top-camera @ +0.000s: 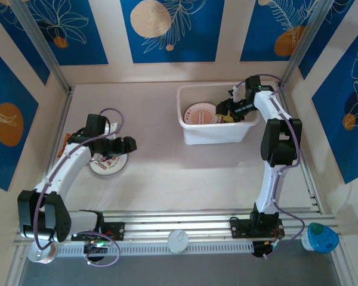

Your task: Place the plates into the plastic bin on the countertop

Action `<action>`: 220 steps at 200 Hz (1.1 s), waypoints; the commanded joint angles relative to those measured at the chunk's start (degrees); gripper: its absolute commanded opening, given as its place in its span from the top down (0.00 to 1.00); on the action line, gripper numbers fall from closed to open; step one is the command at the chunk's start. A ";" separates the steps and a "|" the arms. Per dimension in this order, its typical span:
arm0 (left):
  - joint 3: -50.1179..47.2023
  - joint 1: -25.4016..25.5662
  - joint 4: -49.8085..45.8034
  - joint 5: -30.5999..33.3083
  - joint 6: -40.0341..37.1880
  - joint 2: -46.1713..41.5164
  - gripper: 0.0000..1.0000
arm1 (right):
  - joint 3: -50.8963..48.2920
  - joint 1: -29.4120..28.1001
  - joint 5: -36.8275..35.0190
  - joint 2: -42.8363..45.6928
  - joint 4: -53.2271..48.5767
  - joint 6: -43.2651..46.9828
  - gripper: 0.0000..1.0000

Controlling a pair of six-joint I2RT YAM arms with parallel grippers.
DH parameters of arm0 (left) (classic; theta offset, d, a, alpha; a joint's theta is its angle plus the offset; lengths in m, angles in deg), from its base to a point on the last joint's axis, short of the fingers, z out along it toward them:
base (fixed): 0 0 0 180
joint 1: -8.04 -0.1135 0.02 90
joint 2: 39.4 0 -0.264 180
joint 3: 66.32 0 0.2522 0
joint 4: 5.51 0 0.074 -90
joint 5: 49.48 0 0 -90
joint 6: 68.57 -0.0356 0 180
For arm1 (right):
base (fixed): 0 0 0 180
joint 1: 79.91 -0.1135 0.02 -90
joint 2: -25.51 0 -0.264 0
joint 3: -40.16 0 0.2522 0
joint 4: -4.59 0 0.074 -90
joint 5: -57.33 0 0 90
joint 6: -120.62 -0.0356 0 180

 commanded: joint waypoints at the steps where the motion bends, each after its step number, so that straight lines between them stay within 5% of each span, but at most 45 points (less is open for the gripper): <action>1: 0.36 -1.88 -4.27 2.58 -2.74 0.63 0.22 | 0.31 -0.28 -1.33 4.21 -1.35 0.63 0.37; 128: 0.36 -5.80 -4.42 6.97 -7.75 7.26 0.20 | 3.40 -2.07 -3.66 11.94 -2.34 -0.15 0.26; 220: -0.79 -7.20 1.89 3.91 -12.26 18.18 0.22 | -17.89 -3.15 -5.31 34.40 4.47 -4.84 0.27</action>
